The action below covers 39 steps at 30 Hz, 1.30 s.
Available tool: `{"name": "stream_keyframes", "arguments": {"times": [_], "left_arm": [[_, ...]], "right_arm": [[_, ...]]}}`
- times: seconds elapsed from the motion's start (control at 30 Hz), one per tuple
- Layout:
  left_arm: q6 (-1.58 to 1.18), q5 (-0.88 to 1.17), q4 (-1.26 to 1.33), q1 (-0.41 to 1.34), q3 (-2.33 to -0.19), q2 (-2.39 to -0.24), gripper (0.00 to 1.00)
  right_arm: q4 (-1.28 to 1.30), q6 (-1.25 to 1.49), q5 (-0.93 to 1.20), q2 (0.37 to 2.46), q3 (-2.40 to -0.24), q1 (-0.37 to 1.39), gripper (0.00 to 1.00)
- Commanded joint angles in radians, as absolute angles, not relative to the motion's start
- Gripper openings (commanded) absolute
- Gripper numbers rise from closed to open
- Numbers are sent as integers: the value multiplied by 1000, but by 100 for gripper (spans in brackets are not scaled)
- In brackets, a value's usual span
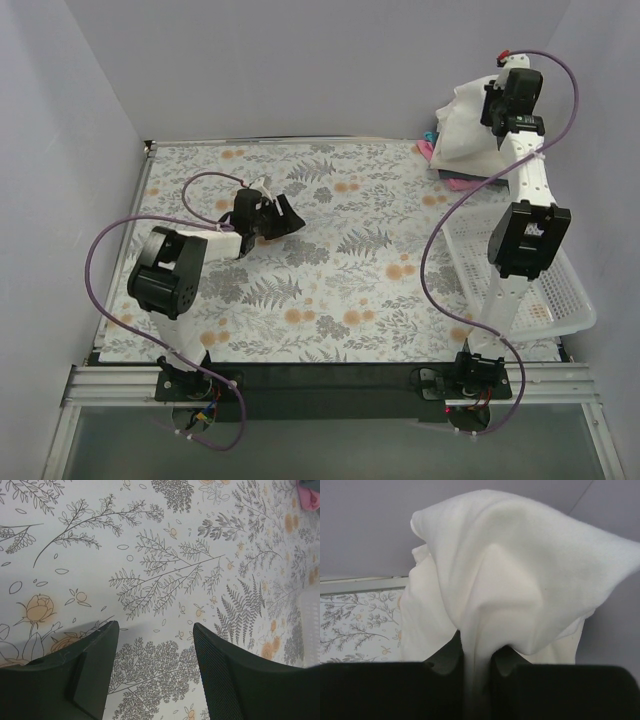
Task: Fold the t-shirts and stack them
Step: Neatly place the folded tshirt to the corner
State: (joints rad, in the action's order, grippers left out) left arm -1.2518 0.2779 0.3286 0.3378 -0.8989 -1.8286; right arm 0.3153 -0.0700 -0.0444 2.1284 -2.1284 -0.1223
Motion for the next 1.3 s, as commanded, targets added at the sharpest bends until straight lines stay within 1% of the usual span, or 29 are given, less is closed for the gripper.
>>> {"name": "stream_keyframes", "arguments": {"times": [0.0, 0.2, 0.37, 0.4, 0.43, 0.47, 0.5, 0.53, 0.67, 0.97, 1.07, 1.1, 1.13, 1.2, 1.23, 1.27], "left_arm": [[-1253, 275, 336, 341, -874, -1743, 57], [-1244, 244, 325, 339, -851, -1680, 57], [-1243, 245, 325, 339, -847, -1663, 57], [-1243, 244, 322, 339, -848, -1664, 57], [-1243, 242, 319, 339, -850, -1663, 57], [-1243, 242, 316, 339, -850, -1663, 57], [-1243, 241, 313, 339, -853, -1661, 57], [-1243, 241, 311, 339, -853, -1658, 57], [-1243, 242, 310, 339, -850, -1649, 58], [-1247, 216, 296, 341, -859, -1621, 58], [-1243, 148, 270, 341, -859, -1566, 62], [-1243, 121, 259, 339, -859, -1528, 65], [-1241, 57, 249, 337, -859, -1505, 67], [-1239, -9, 213, 333, -856, -1435, 71], [-1236, -49, 201, 331, -854, -1413, 77], [-1233, -99, 184, 328, -856, -1392, 79]], "right_arm": [[256, -106, -141, 2077, -2129, -87, 1], [241, -124, -233, 2120, -2137, -75, 1], [241, -120, -343, 2161, -2187, -72, 2], [242, -118, -356, 2161, -2189, -72, 9], [250, -115, -365, 2166, -2194, -71, 35], [252, -112, -385, 2167, -2197, -71, 52], [253, -107, -393, 2171, -2203, -69, 63], [256, -103, -394, 2171, -2204, -69, 98], [255, -94, -390, 2158, -2189, -66, 98], [221, -104, -370, 2069, -2076, -32, 99], [203, -104, -367, 2008, -2002, -9, 98], [199, -95, -359, 1988, -1978, -5, 98], [196, -86, -348, 1941, -1944, -2, 98], [190, -42, -284, 1884, -1835, -2, 98], [183, -23, -263, 1823, -1794, -2, 98], [178, -8, -214, 1790, -1751, 26, 98]]}}
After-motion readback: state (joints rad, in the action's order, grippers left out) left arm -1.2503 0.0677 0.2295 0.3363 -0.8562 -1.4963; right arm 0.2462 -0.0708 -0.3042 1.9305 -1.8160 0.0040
